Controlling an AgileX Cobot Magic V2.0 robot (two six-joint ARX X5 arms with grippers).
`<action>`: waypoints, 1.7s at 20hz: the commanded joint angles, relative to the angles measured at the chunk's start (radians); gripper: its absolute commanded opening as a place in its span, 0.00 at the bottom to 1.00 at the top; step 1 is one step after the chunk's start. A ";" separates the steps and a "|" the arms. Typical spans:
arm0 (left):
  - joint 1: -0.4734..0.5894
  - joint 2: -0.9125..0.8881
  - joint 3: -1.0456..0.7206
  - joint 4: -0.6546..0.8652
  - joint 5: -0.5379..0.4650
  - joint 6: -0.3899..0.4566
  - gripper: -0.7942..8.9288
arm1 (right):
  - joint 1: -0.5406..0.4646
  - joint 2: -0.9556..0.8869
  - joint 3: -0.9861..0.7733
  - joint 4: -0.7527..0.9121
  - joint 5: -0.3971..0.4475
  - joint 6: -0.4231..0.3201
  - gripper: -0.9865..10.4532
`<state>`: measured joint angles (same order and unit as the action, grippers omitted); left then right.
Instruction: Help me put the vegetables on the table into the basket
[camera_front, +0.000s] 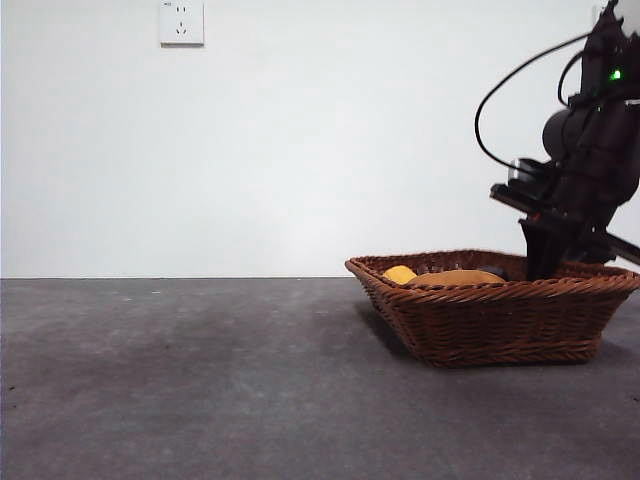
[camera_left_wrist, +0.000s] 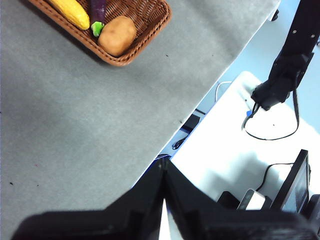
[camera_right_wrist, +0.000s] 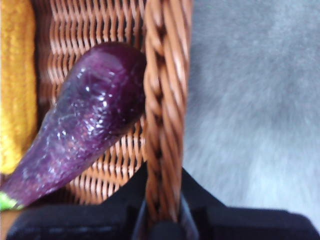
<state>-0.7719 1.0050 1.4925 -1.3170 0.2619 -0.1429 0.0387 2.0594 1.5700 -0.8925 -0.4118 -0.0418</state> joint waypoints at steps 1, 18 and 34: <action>-0.002 -0.008 -0.004 0.001 0.003 -0.014 0.08 | -0.008 0.044 -0.003 0.023 -0.002 0.013 0.08; -0.002 -0.024 -0.004 0.000 0.000 -0.010 0.08 | -0.019 0.058 -0.003 0.024 -0.019 0.136 0.27; -0.002 -0.058 -0.004 0.000 -0.132 0.033 0.07 | 0.002 -0.624 -0.003 -0.283 0.156 0.032 0.08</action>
<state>-0.7719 0.9520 1.4925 -1.3170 0.1326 -0.1158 0.0395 1.4628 1.5707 -1.1717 -0.2592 0.0021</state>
